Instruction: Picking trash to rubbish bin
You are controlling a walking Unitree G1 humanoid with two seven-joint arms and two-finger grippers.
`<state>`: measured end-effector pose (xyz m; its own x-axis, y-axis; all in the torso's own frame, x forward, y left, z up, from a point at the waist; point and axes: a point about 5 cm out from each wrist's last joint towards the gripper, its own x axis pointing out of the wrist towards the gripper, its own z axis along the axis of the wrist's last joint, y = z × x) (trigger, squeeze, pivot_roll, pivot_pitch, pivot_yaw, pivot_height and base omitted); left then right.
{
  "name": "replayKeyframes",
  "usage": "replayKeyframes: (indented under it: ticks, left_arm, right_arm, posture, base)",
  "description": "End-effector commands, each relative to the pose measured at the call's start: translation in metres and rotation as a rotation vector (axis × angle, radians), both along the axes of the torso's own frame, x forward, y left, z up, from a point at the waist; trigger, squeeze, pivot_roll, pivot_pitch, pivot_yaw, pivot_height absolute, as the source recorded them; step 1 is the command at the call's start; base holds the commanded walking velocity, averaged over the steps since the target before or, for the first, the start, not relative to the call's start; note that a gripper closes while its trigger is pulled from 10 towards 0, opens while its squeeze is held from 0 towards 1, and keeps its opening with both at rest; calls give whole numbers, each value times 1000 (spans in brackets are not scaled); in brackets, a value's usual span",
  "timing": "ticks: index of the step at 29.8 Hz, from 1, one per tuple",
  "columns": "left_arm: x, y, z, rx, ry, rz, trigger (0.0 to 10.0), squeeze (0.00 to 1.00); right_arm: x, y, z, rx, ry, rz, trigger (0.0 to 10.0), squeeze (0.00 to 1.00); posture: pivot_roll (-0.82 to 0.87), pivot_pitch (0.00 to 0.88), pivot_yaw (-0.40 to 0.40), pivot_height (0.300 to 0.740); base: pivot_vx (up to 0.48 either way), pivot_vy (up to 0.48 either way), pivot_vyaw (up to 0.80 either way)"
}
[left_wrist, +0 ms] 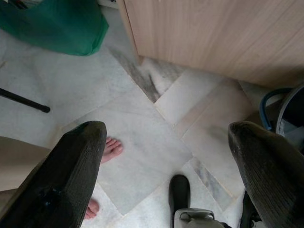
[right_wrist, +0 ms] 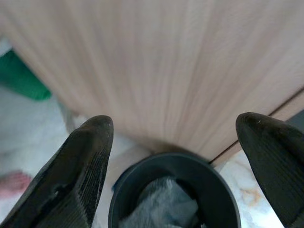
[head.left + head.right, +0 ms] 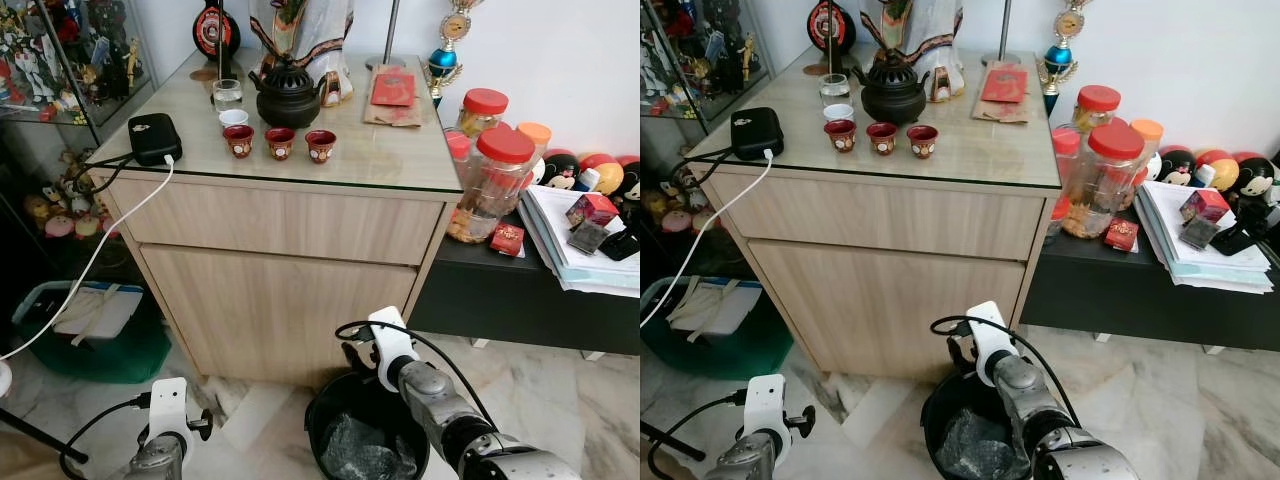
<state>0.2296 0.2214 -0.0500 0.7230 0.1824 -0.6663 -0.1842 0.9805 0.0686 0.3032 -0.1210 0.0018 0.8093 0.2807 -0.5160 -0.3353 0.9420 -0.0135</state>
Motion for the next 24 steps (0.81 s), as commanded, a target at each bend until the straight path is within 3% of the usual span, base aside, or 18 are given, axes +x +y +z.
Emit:
replayKeyframes:
  ticks: [1,4,14,24]
  left_arm:
    - [2,1,2,12,-20,-1,10000,0]
    - [4,1,4,18,-32,-3,10000,0]
    - [3,1,3,38,-28,-21,10000,0]
    - [-3,3,0,51,-5,-32,10000,0]
  right_arm:
    - [-1,-9,-1,22,-13,-66,10000,0]
    - [-8,-26,-7,64,-4,-192,10000,0]
    - [-34,-51,-30,122,76,-368,10000,0]
    - [-46,-54,-38,145,93,-418,10000,0]
  posture:
    - [69,34,-47,740]
    - [63,33,-42,740]
    - [39,24,-29,740]
    - [-2,0,3,740]
  base:
    - [0,0,0]
    - [0,0,0]
    - [0,0,0]
    - [0,0,0]
